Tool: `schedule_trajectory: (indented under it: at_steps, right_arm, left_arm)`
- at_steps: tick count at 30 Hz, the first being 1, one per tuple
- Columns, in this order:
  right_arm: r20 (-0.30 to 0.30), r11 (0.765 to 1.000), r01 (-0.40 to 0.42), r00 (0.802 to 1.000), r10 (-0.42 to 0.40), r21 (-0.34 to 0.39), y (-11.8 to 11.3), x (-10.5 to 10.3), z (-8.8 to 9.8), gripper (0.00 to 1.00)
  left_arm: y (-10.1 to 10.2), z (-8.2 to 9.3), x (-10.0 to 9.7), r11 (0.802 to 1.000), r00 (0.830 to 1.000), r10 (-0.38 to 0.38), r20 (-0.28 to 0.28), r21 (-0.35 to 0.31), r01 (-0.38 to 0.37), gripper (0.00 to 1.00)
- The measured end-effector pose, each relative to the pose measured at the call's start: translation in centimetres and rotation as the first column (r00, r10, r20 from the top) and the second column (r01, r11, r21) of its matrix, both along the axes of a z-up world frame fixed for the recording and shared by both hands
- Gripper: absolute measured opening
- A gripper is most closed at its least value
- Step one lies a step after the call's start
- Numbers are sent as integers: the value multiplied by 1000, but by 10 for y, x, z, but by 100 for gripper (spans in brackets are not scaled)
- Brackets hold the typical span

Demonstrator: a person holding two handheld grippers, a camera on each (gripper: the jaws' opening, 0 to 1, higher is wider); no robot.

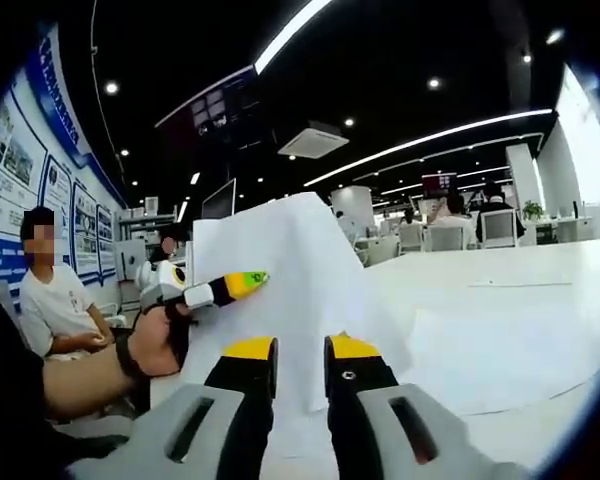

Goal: Organize the stack of printing papers by aligning and flattening the scattered papers on the table

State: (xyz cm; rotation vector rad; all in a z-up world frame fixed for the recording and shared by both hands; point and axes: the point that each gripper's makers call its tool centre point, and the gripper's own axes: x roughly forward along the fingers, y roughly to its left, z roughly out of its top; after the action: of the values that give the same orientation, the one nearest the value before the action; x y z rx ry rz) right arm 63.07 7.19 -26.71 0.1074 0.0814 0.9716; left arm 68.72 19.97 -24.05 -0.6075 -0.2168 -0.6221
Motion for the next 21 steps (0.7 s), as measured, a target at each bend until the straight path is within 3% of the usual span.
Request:
schedule_trajectory:
  at_steps: [21]
  right_arm:
    - [-43,1000,6,999,-6,-2,-4,2,-3,29]
  left_arm:
    - [1,0,0,1000,1000,0,-3,-3,0,7]
